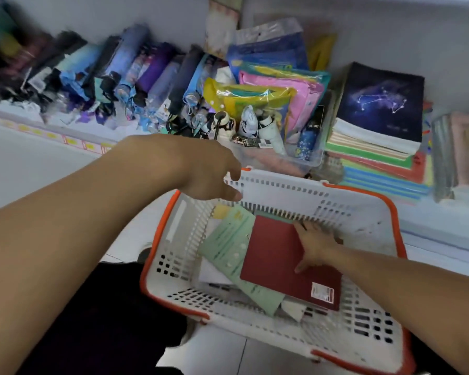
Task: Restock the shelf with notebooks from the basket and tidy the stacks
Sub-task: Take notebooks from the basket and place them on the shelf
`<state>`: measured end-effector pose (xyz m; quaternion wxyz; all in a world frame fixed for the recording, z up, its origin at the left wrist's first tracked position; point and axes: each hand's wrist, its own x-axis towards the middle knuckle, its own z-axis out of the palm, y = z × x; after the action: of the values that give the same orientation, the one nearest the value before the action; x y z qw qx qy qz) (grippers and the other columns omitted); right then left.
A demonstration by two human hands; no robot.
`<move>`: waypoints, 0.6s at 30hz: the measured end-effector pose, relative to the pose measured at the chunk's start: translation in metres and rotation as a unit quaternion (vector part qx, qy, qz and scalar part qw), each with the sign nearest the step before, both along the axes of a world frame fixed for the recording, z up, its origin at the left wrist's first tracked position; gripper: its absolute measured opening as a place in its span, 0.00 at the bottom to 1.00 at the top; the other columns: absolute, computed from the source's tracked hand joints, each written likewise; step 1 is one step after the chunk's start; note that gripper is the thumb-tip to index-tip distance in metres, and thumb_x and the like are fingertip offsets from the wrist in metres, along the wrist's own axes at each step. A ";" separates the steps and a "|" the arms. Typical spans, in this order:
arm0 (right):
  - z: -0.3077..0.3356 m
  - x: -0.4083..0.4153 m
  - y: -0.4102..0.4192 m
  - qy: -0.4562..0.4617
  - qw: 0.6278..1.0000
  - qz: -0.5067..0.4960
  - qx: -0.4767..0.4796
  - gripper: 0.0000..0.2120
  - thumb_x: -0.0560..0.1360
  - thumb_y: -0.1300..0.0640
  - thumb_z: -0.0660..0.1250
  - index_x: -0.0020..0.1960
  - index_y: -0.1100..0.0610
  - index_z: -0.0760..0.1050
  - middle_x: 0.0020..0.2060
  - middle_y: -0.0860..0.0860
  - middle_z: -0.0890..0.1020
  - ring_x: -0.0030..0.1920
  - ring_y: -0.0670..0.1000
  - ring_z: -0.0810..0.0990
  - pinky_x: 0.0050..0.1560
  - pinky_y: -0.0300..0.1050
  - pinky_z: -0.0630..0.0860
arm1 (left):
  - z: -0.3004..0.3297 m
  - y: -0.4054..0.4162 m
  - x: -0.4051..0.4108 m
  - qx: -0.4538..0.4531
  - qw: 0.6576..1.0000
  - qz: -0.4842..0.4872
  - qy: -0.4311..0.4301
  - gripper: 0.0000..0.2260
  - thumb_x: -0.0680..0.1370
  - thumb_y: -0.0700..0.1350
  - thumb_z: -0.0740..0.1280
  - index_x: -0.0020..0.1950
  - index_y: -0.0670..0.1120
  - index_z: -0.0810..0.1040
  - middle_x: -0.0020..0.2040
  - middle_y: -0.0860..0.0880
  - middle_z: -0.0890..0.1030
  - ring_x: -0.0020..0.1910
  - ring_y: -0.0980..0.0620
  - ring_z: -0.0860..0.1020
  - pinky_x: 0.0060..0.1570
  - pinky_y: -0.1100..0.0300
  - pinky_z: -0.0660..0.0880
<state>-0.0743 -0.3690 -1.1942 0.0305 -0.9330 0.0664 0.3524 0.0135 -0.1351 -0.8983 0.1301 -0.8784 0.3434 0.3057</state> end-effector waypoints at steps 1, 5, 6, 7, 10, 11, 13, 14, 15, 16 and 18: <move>-0.005 -0.001 0.002 -0.016 1.000 -0.012 0.009 0.70 0.49 0.36 0.83 0.80 0.53 0.48 0.76 0.55 0.55 0.77 0.60 0.55 0.74 0.66 0.58 | -0.003 -0.002 -0.003 -0.002 1.000 -0.006 0.011 0.24 0.79 0.62 0.59 0.72 0.53 0.68 0.68 0.52 0.72 0.63 0.50 0.72 0.59 0.58 0.67; -0.004 0.006 0.004 -0.032 0.999 -0.009 -0.006 0.63 0.48 0.35 0.82 0.75 0.54 0.58 0.70 0.55 0.63 0.72 0.59 0.62 0.71 0.60 0.66 | -0.013 -0.005 -0.011 -0.002 0.999 -0.008 0.054 0.24 0.78 0.63 0.60 0.72 0.54 0.68 0.67 0.53 0.73 0.60 0.52 0.73 0.59 0.57 0.69; 0.004 0.008 0.005 -0.035 0.999 -0.002 -0.019 0.57 0.51 0.35 0.82 0.72 0.55 0.62 0.69 0.55 0.67 0.70 0.58 0.66 0.69 0.57 0.68 | -0.015 -0.004 -0.013 0.008 0.998 -0.007 0.057 0.24 0.78 0.63 0.60 0.71 0.54 0.68 0.67 0.53 0.73 0.60 0.52 0.73 0.58 0.57 0.69; 0.014 0.012 0.008 -0.035 0.999 0.006 -0.024 0.49 0.56 0.37 0.81 0.69 0.56 0.67 0.67 0.55 0.72 0.68 0.58 0.70 0.66 0.55 0.71 | -0.017 -0.003 -0.014 0.020 0.998 -0.007 0.051 0.24 0.78 0.63 0.60 0.71 0.53 0.68 0.66 0.53 0.74 0.60 0.52 0.73 0.57 0.57 0.68; 0.056 0.033 0.040 -0.013 0.999 0.036 0.020 0.25 0.69 0.46 0.77 0.60 0.58 0.77 0.60 0.57 0.81 0.59 0.57 0.80 0.55 0.46 0.76 | -0.017 -0.002 -0.013 0.027 0.999 0.009 0.023 0.28 0.78 0.61 0.63 0.73 0.49 0.64 0.59 0.51 0.77 0.49 0.53 0.72 0.50 0.58 0.67; 0.074 0.042 0.056 -0.023 0.998 0.039 0.048 0.21 0.72 0.48 0.74 0.58 0.60 0.79 0.58 0.57 0.82 0.57 0.57 0.81 0.51 0.44 0.76 | -0.015 -0.002 -0.013 0.011 0.999 0.025 0.018 0.29 0.78 0.61 0.63 0.73 0.49 0.61 0.53 0.50 0.78 0.44 0.53 0.73 0.49 0.59 0.69; 0.120 0.057 0.089 -0.071 0.990 0.036 0.117 0.16 0.76 0.53 0.70 0.60 0.61 0.78 0.56 0.58 0.82 0.53 0.56 0.81 0.44 0.41 0.72 | -0.010 -0.004 -0.012 -0.029 0.996 0.078 0.028 0.29 0.77 0.65 0.59 0.74 0.54 0.58 0.43 0.48 0.80 0.37 0.51 0.81 0.47 0.55 0.77; 0.151 0.059 0.102 -0.101 0.981 0.038 0.160 0.16 0.78 0.55 0.67 0.63 0.61 0.77 0.55 0.57 0.81 0.52 0.55 0.81 0.42 0.41 0.71 | -0.006 -0.005 -0.012 -0.047 0.991 0.116 0.037 0.29 0.76 0.68 0.55 0.74 0.57 0.59 0.41 0.45 0.81 0.35 0.48 0.83 0.45 0.53 0.80; 0.181 0.062 0.113 -0.128 0.969 0.034 0.209 0.16 0.81 0.56 0.63 0.67 0.61 0.74 0.56 0.57 0.80 0.53 0.54 0.80 0.42 0.41 0.71 | -0.002 -0.007 -0.014 -0.063 0.986 0.152 0.041 0.30 0.75 0.71 0.50 0.73 0.58 0.61 0.41 0.43 0.82 0.34 0.46 0.84 0.42 0.52 0.82; 0.210 0.061 0.123 -0.158 0.952 0.030 0.261 0.17 0.83 0.57 0.60 0.69 0.61 0.72 0.58 0.56 0.79 0.55 0.53 0.79 0.44 0.39 0.71 | 0.004 -0.007 -0.014 -0.086 0.977 0.191 0.036 0.33 0.74 0.72 0.46 0.71 0.57 0.65 0.41 0.42 0.82 0.35 0.45 0.84 0.40 0.52 0.83; 0.256 0.057 0.136 -0.205 0.904 0.002 0.375 0.13 0.82 0.57 0.60 0.62 0.61 0.77 0.50 0.52 0.82 0.48 0.48 0.81 0.44 0.34 0.77 | 0.016 -0.010 -0.013 -0.165 0.941 0.297 0.000 0.40 0.73 0.74 0.42 0.63 0.45 0.74 0.42 0.39 0.81 0.35 0.42 0.83 0.41 0.50 0.83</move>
<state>-0.0175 -0.2335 -0.9382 0.3899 -0.9046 -0.0801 0.1526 0.0005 -0.1450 -0.8827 -0.1128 -0.9498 0.1125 0.2693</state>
